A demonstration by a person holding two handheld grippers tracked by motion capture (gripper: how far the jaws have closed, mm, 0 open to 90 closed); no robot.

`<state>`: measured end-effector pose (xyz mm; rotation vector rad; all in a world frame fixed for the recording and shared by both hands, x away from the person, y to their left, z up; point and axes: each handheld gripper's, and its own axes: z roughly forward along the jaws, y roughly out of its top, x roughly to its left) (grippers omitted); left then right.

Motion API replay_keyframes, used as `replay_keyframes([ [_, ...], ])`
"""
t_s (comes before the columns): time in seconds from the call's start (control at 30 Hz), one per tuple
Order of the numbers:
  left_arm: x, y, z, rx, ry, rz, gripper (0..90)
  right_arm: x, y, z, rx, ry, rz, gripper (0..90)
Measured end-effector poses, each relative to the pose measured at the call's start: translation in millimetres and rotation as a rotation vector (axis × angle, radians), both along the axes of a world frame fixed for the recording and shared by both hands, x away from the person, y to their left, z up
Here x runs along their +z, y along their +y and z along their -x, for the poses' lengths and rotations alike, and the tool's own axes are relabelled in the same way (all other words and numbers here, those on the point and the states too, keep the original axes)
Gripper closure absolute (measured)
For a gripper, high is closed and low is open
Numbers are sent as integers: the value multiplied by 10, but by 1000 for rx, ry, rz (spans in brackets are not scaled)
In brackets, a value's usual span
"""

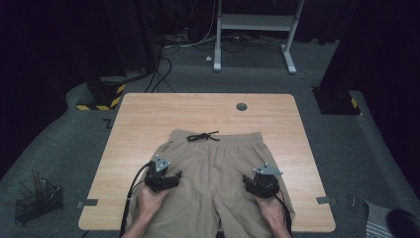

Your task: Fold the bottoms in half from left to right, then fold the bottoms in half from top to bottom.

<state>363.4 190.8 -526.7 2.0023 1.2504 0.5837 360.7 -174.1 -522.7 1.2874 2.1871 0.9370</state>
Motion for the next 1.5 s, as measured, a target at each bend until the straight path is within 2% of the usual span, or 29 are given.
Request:
replay_keyframes([
  [0.13, 30, 25, -26, 8, -11, 30, 313, 23, 10, -18, -9, -15, 15, 419],
  [0.17, 56, 28, -51, 7, -15, 34, 314, 52, 7, -29, -15, -4, 18, 434],
  [0.3, 130, -6, -157, 1, -19, 70, 321, 158, 16, -124, -17, 8, -19, 380],
  [0.43, 146, -85, -311, -6, -14, 61, 325, 169, 122, -273, -9, 20, -26, 369],
  [0.5, 125, -105, -362, -4, -5, 70, 331, 141, 183, -345, -13, 19, -30, 374],
  [0.67, 25, -166, -434, -5, 27, 34, 330, 31, 275, -462, -8, 45, -18, 387],
  [0.77, 4, -181, -399, -9, 3, 16, 327, 21, 279, -451, 1, 30, -7, 389],
  [0.87, 3, -177, -374, -14, 1, 6, 326, -3, 263, -414, 5, 7, -10, 389],
  [1.5, -1, -162, -129, -42, -1, 5, 318, -3, 176, -60, 12, 7, -13, 400],
])
